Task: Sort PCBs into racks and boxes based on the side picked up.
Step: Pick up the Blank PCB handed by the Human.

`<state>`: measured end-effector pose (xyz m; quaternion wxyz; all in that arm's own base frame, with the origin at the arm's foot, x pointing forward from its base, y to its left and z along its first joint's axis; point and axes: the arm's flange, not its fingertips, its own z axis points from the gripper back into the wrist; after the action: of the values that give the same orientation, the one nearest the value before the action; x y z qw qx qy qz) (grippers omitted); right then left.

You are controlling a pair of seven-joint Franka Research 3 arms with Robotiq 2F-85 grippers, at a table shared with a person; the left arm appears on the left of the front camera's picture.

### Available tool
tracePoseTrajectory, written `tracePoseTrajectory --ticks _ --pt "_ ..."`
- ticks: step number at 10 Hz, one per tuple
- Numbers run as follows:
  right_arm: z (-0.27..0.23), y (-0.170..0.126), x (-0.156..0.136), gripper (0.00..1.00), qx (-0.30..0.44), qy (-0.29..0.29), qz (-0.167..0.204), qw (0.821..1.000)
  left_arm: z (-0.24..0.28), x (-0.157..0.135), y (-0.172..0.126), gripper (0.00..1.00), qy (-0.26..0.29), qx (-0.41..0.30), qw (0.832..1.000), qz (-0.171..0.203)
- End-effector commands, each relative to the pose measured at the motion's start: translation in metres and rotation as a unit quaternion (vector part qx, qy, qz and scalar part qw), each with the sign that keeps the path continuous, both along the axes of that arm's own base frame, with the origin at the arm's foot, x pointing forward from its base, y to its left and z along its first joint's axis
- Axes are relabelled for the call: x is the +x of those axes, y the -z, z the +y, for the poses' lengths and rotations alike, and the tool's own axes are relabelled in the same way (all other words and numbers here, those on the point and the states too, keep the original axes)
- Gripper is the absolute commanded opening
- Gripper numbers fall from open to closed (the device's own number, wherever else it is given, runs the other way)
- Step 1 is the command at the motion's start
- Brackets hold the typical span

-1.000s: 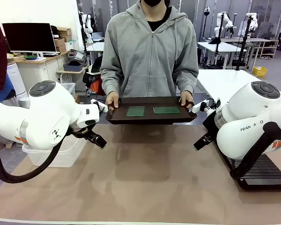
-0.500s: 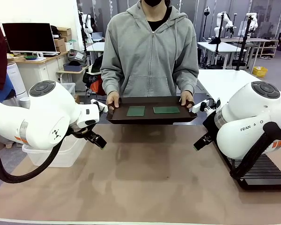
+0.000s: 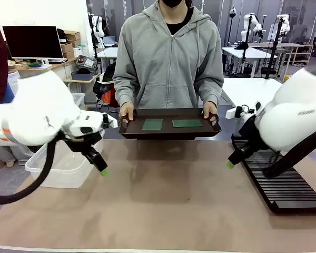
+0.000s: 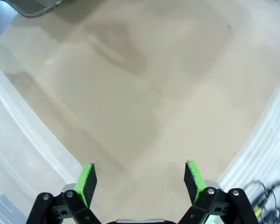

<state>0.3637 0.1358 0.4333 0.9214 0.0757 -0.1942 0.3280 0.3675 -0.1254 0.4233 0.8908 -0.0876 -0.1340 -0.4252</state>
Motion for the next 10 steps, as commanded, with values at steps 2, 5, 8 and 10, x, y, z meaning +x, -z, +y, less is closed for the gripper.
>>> tracePoseTrajectory --ticks 2,5,8,10 --pt "-0.020 -0.043 -0.009 1.00 0.046 -0.045 0.029 0.998 0.023 0.000 -0.055 1.00 0.080 -0.068 0.994 0.020" --pt "-0.040 -0.107 -0.014 1.00 0.109 -0.085 0.010 0.990 0.035 0.001 -0.112 1.00 0.059 -0.152 0.986 -0.028" --pt "-0.037 -0.099 -0.015 1.00 0.082 -0.066 0.009 0.994 0.034 0.000 -0.130 1.00 0.052 -0.144 0.987 -0.038" --pt "-0.037 -0.099 -0.015 1.00 0.082 -0.066 0.009 0.994 0.034 0.000 -0.130 1.00 0.052 -0.144 0.987 -0.038"
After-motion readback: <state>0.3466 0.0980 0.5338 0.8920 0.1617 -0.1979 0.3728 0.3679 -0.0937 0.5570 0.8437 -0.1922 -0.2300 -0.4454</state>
